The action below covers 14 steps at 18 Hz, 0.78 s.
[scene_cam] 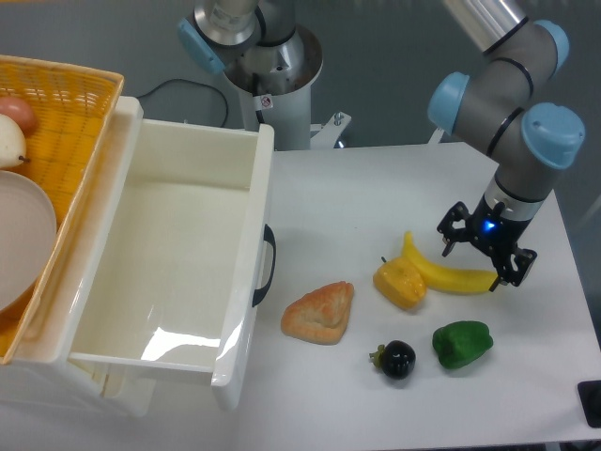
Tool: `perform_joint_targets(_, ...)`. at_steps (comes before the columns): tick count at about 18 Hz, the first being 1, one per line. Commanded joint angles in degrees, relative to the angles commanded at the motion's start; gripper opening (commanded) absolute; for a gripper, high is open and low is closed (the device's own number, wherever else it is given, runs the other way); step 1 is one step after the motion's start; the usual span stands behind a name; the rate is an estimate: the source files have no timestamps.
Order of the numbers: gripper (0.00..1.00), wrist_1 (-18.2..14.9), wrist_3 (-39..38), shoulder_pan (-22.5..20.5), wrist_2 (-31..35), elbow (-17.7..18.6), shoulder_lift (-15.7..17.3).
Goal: Pick up the green chilies
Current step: 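Move the open gripper down toward the green bell pepper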
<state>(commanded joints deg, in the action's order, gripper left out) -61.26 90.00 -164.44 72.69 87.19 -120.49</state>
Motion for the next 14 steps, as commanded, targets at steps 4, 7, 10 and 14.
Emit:
perform_joint_targets(4,1.0,0.2,0.0,0.4,-0.4,-6.1,-3.8)
perform_joint_targets(7,1.0,0.4,3.7,1.0,-0.4,-8.1,-5.5)
perform_joint_targets(10,1.0,0.4,7.4,1.6,-0.4,-9.8,-6.5)
perform_joint_targets(14,1.0,1.0,10.1,1.8,-0.3,-12.2,-8.7)
